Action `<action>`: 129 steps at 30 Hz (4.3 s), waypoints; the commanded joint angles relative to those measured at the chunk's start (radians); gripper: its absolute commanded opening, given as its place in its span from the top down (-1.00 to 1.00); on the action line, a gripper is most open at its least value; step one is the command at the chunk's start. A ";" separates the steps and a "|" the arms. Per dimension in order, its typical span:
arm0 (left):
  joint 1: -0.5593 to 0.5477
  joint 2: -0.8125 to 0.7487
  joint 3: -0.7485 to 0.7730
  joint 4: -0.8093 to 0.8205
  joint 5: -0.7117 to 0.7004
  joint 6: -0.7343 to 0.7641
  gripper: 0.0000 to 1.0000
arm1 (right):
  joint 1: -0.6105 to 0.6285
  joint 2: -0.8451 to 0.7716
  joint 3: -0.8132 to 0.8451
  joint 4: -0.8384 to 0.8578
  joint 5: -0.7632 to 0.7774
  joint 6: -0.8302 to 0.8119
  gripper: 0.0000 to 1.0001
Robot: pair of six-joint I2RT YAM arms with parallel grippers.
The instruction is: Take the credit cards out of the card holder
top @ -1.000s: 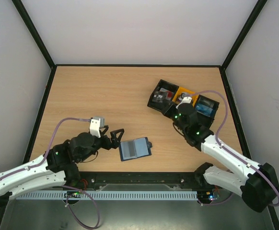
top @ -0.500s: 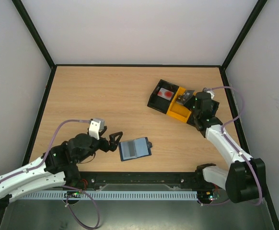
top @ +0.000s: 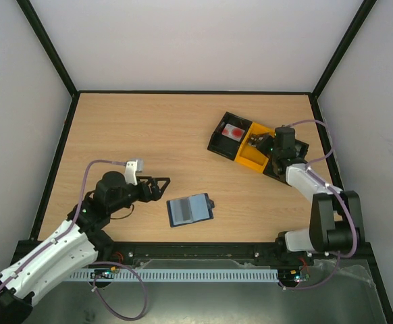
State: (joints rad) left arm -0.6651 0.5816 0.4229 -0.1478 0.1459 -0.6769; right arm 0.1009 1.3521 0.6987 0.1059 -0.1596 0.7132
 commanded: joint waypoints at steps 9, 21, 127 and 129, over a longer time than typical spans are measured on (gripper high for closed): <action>0.039 0.034 0.016 -0.022 0.158 0.036 -1.00 | -0.052 0.147 0.073 0.115 -0.115 -0.033 0.95; 0.039 0.009 -0.026 -0.004 0.133 -0.044 -1.00 | -0.057 0.234 0.077 0.204 -0.149 -0.011 0.95; 0.030 0.207 -0.335 0.385 0.274 -0.491 -0.77 | 0.976 0.144 -0.032 -0.050 -0.042 0.216 0.34; 0.030 0.204 -0.341 0.385 0.276 -0.497 -0.77 | 0.984 0.168 -0.031 -0.039 -0.050 0.219 0.34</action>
State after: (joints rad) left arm -0.6342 0.7994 0.1024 0.2577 0.4255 -1.1576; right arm 1.0679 1.4841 0.6392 0.0311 -0.2321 0.9279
